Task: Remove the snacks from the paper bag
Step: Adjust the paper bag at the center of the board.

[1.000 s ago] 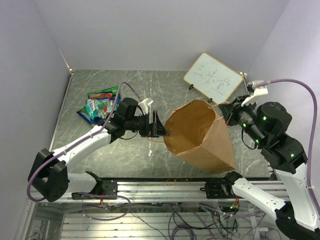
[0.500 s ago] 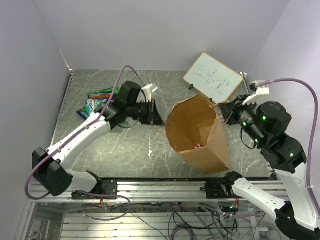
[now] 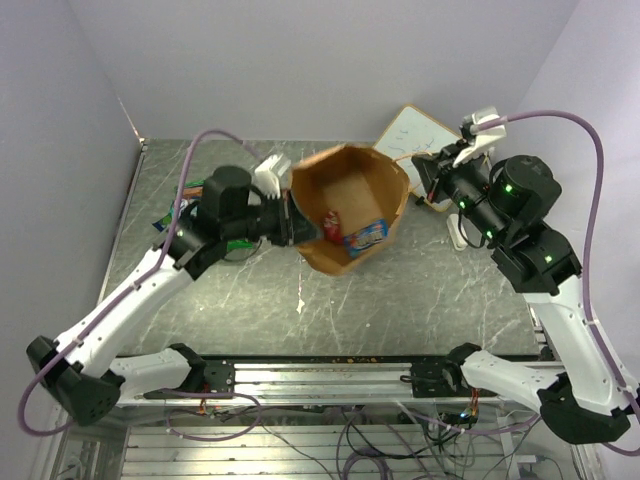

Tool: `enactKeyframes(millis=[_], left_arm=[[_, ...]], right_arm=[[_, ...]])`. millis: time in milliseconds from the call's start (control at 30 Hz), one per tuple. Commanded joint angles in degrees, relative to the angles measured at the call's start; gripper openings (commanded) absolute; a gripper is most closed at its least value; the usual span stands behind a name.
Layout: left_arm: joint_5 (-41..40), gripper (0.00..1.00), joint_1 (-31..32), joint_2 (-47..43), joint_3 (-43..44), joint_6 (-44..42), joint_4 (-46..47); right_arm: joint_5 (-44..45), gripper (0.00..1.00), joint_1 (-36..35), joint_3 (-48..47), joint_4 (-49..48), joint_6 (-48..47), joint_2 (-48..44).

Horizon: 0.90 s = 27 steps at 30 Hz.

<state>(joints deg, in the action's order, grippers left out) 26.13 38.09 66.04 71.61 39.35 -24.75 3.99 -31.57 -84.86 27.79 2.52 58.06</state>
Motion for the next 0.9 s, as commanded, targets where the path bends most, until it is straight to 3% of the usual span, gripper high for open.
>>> enactKeyframes(millis=[0, 200, 333, 467, 700, 800, 867], left_arm=[[-2.7, 0.07, 2.6, -8.2, -10.7, 6.0, 6.0], [-8.5, 0.07, 12.1, -11.0, -21.1, 9.6, 12.6], [-15.2, 0.07, 23.2, -7.4, -25.4, 10.5, 18.7], [-19.8, 0.07, 31.9, -2.8, -25.2, 9.7, 18.5], [-26.0, 0.07, 38.5, -1.3, -25.4, 7.0, 11.4], [-27.1, 0.08, 39.6, -3.9, -29.2, 8.6, 10.9], [-27.7, 0.15, 39.7, -6.1, -31.0, 9.2, 9.9]], right_arm=[[-1.6, 0.00, -0.2, -1.9, -10.0, -12.3, 4.6], [-5.1, 0.00, -0.1, -9.3, -6.6, -26.1, 15.9], [-13.5, 0.00, -0.1, -5.9, 2.0, -30.7, 13.7], [-22.9, 0.00, -0.1, 2.5, 0.8, -23.8, 6.6], [-44.5, 0.00, -0.2, 11.4, 4.0, -9.1, 2.9], [-46.2, 0.00, -0.4, 19.1, -3.6, 0.7, -1.3], [-46.3, 0.00, -0.6, 23.7, -7.8, 5.8, -4.7]])
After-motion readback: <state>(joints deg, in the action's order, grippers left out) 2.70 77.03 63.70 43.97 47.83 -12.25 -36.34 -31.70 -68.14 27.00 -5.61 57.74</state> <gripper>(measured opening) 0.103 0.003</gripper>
